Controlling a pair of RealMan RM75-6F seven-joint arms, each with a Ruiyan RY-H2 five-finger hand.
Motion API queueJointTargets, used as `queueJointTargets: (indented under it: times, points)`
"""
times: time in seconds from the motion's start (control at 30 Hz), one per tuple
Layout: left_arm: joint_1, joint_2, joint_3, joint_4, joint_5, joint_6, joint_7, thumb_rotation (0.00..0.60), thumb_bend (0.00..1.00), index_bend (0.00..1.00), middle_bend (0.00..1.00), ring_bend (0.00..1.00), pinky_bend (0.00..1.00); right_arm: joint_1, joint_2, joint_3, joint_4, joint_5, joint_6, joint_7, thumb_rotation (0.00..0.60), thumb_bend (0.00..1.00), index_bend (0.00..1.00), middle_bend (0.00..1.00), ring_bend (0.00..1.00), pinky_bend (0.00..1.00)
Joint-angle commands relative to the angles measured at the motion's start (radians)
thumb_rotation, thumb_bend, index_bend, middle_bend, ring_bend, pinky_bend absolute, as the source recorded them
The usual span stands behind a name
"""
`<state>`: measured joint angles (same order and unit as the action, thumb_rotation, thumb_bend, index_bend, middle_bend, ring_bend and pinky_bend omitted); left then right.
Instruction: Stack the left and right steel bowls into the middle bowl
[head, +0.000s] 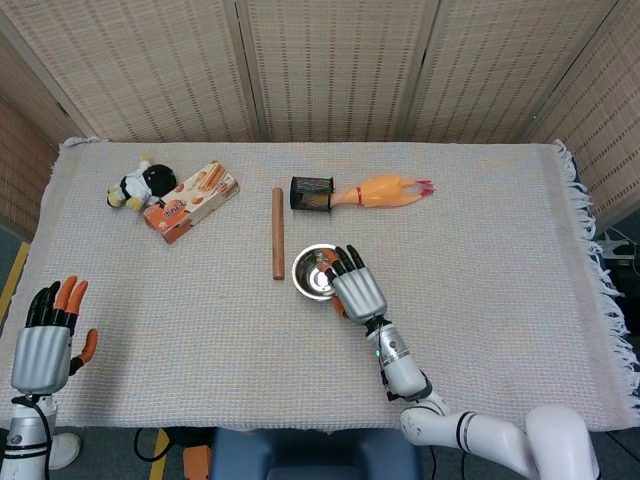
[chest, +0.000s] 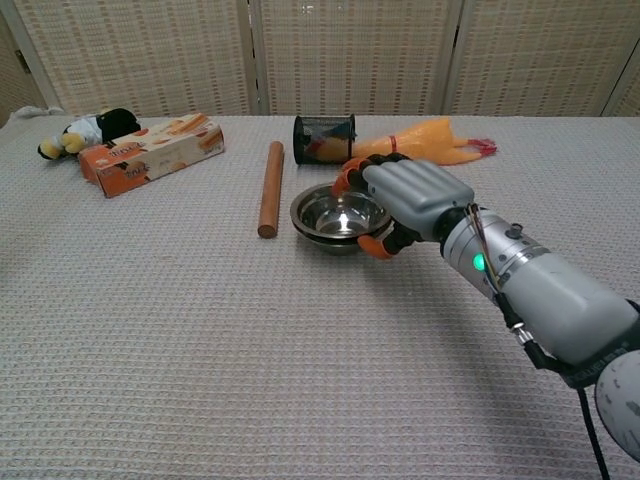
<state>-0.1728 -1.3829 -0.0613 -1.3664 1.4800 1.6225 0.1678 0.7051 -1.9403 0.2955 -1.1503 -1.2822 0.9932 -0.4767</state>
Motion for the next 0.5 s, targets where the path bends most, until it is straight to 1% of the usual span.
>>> queueJointTargets:
  times: [0.03,0.13,0.17,0.2,0.23,0.27,0.33,0.37,0.47,0.5]
  points:
    - [0.007,0.009,0.0,-0.012,0.008,0.007,0.002,0.6,0.44,0.0,0.0,0.0,0.09,-0.047,0.106,-0.035,-0.158,-0.007,0.043,-0.032,0.6,0.14,0.0,0.0,0.0,0.0]
    - [0.018,0.03,0.006,-0.039,0.02,0.014,0.005,0.6,0.44,0.0,0.0,0.0,0.09,-0.132,0.249,-0.086,-0.349,-0.035,0.135,-0.066,0.6,0.1,0.0,0.0,0.0,0.0]
    - [0.024,0.042,0.009,-0.053,0.025,0.018,0.007,0.6,0.44,0.0,0.0,0.0,0.09,-0.173,0.311,-0.11,-0.427,-0.052,0.183,-0.073,0.6,0.09,0.0,0.0,0.0,0.0]
    - [0.028,0.051,0.012,-0.065,0.027,0.02,0.009,0.6,0.44,0.0,0.0,0.0,0.09,-0.206,0.358,-0.129,-0.481,-0.069,0.223,-0.071,0.6,0.09,0.0,0.0,0.0,0.0]
    - [0.035,0.066,0.017,-0.082,0.031,0.022,0.013,0.6,0.44,0.0,0.0,0.0,0.09,-0.254,0.42,-0.16,-0.541,-0.097,0.281,-0.066,0.6,0.09,0.0,0.0,0.0,0.0]
    - [0.04,0.078,0.022,-0.095,0.034,0.023,0.018,0.6,0.44,0.0,0.0,0.0,0.09,-0.292,0.464,-0.184,-0.575,-0.113,0.327,-0.066,0.6,0.09,0.0,0.0,0.0,0.0]
    - [0.052,0.111,0.037,-0.131,0.044,0.021,0.023,0.6,0.44,0.0,0.0,0.0,0.09,-0.389,0.546,-0.241,-0.61,-0.143,0.445,-0.079,0.6,0.09,0.0,0.0,0.0,0.0]
    - [0.057,0.123,0.043,-0.147,0.047,0.019,0.024,0.6,0.44,0.0,0.0,0.0,0.09,-0.432,0.567,-0.264,-0.608,-0.15,0.499,-0.085,0.6,0.09,0.0,0.0,0.0,0.0]
    - [0.066,0.149,0.053,-0.18,0.056,0.015,0.037,0.6,0.44,0.0,0.0,0.0,0.09,-0.553,0.598,-0.322,-0.551,-0.153,0.63,-0.071,0.6,0.08,0.0,0.0,0.0,0.0]
    - [0.067,0.151,0.054,-0.183,0.058,0.012,0.044,0.6,0.44,0.0,0.0,0.0,0.09,-0.577,0.603,-0.334,-0.532,-0.153,0.65,-0.051,0.6,0.09,0.0,0.0,0.0,0.0]
